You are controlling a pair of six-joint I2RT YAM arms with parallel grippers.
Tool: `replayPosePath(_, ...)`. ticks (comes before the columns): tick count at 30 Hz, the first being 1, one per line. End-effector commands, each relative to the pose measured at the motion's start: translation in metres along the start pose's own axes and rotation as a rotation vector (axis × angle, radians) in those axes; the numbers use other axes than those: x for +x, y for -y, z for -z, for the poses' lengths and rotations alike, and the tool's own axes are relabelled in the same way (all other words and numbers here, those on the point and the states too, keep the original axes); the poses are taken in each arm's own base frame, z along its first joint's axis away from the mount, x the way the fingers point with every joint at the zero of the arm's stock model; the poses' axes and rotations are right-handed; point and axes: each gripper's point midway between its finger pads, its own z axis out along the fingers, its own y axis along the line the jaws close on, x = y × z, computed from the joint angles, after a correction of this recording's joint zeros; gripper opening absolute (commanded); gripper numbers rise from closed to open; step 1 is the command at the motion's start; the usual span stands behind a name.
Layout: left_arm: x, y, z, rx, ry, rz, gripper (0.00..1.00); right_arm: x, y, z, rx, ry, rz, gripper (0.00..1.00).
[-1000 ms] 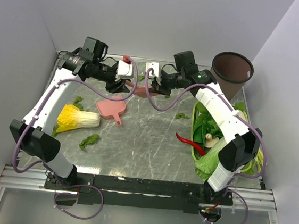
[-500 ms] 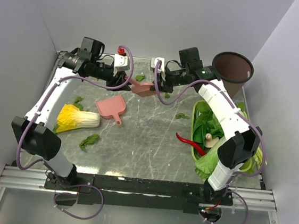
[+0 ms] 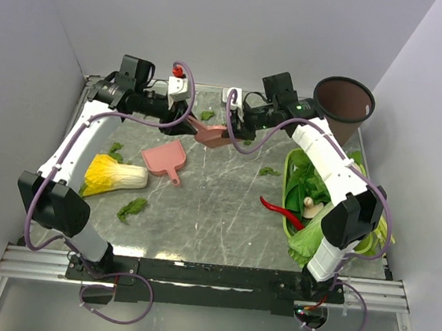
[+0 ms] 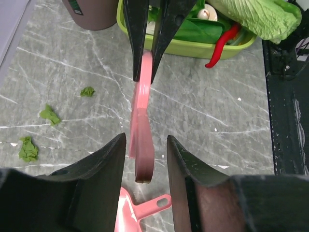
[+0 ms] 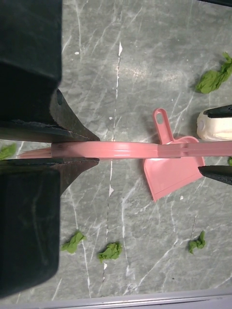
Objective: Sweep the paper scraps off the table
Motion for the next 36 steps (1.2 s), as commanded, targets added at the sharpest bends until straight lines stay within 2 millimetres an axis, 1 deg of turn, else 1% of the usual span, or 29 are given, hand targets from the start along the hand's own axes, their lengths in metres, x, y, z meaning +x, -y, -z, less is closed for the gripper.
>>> replayPosePath(1, -0.022, 0.006, 0.002, 0.021, 0.073, -0.020, 0.43, -0.015, 0.000, 0.001, 0.003, 0.047, 0.030, 0.00)
replayPosePath(5, -0.017, 0.004, -0.001, 0.024, 0.073, -0.002, 0.38, -0.022, 0.001, -0.001, -0.001, 0.075, 0.005, 0.00)
replayPosePath(9, -0.015, 0.003, -0.003, 0.034, 0.068, 0.018, 0.34, -0.022, 0.003, -0.002, 0.001, 0.076, 0.002, 0.00)
replayPosePath(13, -0.019, 0.001, -0.003, 0.025, 0.080, 0.005, 0.38, -0.019, 0.003, -0.005, -0.004, 0.070, 0.000, 0.00)
replayPosePath(15, -0.018, 0.001, -0.003, 0.021, 0.079, 0.006, 0.37, -0.018, 0.004, -0.005, -0.003, 0.070, -0.004, 0.00)
replayPosePath(20, -0.016, -0.001, -0.005, 0.035, 0.069, 0.025, 0.29, -0.017, 0.003, -0.008, -0.013, 0.073, -0.016, 0.00)
replayPosePath(25, -0.012, -0.002, -0.006, 0.042, 0.057, 0.041, 0.11, -0.017, 0.006, -0.010, -0.002, 0.073, -0.024, 0.00)
replayPosePath(26, -0.011, -0.003, -0.007, 0.040, 0.052, 0.050, 0.07, -0.017, 0.010, -0.010, 0.015, 0.070, -0.024, 0.04)
replayPosePath(27, -0.010, -0.005, -0.006, 0.027, 0.043, 0.052, 0.01, -0.019, 0.013, -0.010, 0.028, 0.073, -0.025, 0.10)
replayPosePath(28, -0.009, -0.007, -0.005, 0.018, 0.039, 0.056, 0.01, -0.018, 0.014, -0.009, 0.040, 0.071, -0.059, 0.31)
replayPosePath(29, -0.010, -0.008, -0.003, 0.004, 0.038, 0.060, 0.01, -0.016, 0.020, -0.007, 0.075, 0.061, -0.071, 0.41)
replayPosePath(30, -0.010, -0.010, -0.003, -0.011, 0.035, 0.067, 0.01, -0.023, 0.029, -0.002, 0.117, 0.080, -0.059, 0.50)
replayPosePath(31, -0.007, -0.018, 0.000, -0.059, 0.017, 0.072, 0.01, -0.020, 0.030, -0.001, 0.133, 0.081, -0.116, 0.61)
replayPosePath(32, -0.006, -0.017, 0.002, -0.083, 0.012, 0.097, 0.01, -0.019, 0.037, 0.004, 0.170, 0.084, -0.136, 0.66)
replayPosePath(33, -0.007, -0.023, 0.005, -0.115, 0.017, 0.086, 0.01, -0.026, 0.045, 0.010, 0.206, 0.108, -0.134, 0.74)
replayPosePath(34, -0.002, -0.034, 0.008, -0.188, -0.007, 0.106, 0.01, -0.026, 0.050, 0.015, 0.235, 0.121, -0.193, 0.81)
replayPosePath(35, 0.002, -0.033, 0.012, -0.222, -0.004, 0.155, 0.01, -0.027, 0.056, 0.021, 0.265, 0.130, -0.220, 0.82)
replayPosePath(36, 0.004, -0.042, 0.018, -0.270, -0.001, 0.162, 0.01, -0.027, 0.060, 0.026, 0.295, 0.144, -0.287, 0.82)
